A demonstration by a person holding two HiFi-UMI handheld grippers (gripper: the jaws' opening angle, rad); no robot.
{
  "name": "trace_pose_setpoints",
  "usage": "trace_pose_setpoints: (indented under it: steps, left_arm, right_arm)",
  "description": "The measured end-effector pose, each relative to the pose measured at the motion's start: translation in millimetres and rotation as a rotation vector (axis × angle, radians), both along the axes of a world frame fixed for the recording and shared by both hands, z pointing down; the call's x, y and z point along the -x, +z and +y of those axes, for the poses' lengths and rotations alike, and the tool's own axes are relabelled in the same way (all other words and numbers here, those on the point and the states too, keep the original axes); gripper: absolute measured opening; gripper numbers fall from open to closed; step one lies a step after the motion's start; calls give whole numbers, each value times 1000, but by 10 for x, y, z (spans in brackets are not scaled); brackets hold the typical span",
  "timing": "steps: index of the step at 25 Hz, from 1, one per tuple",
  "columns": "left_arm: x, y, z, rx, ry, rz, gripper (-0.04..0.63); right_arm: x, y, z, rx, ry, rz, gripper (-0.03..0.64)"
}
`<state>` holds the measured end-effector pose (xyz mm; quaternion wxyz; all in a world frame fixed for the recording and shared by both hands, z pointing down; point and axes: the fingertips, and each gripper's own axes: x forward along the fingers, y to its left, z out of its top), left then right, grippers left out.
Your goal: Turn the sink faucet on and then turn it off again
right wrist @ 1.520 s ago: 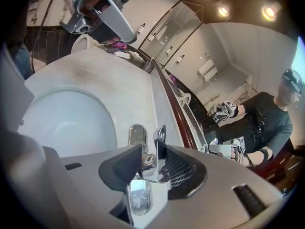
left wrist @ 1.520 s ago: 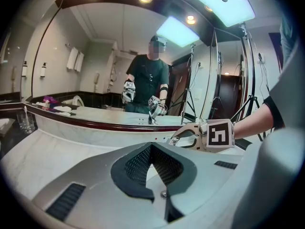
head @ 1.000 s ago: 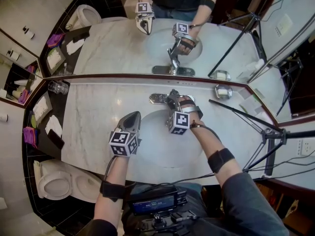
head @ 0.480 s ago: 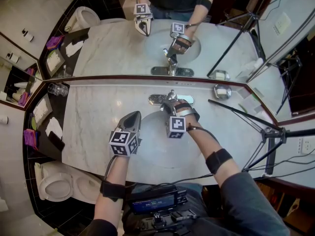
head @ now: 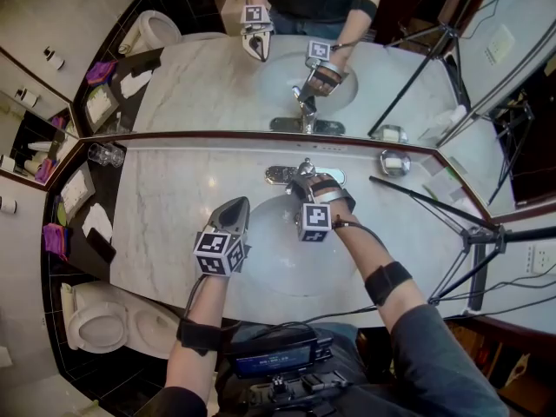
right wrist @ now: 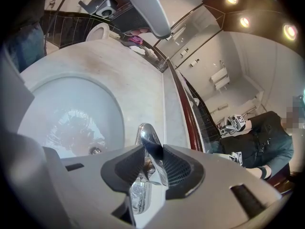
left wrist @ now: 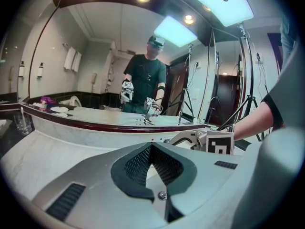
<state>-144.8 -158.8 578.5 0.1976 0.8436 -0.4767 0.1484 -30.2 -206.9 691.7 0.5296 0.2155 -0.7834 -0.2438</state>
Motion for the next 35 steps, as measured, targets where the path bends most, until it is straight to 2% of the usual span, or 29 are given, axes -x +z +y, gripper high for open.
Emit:
trace_pose_setpoints:
  steps: [2,3,7,14,17,20,28,35]
  left_arm:
    - [11,-21,22,-4,4,-3,-6]
    - [22,-37,30,-6,5,-5,-6]
    - [46,-92,47,-19,4,-7,-6]
    - [1,-161,119,-32,5,-1,-6]
    - [-42,-201,153,-42,11,2,-6]
    - [-82,-242,192,-48,17,5,-6]
    - [-169,-334,291,-65,37,9,-5]
    - [-187,-405,352,-79,46,10,-6]
  right_arm:
    - [-4,-7,7,12,15,1,131]
    - [-9,-16,14,18,25,-1,158]
    - [-104,-92,54,17,54,-18,160]
    - [-319,-456,70,34,180,-166,156]
    - [-423,-599,125,46,240,-239,95]
    - [-554,-746,180,55,318,-328,29]
    - [-910,-1068,395,90,500,-572,18]
    - [-1336,-1221,611,211,737,-959,17]
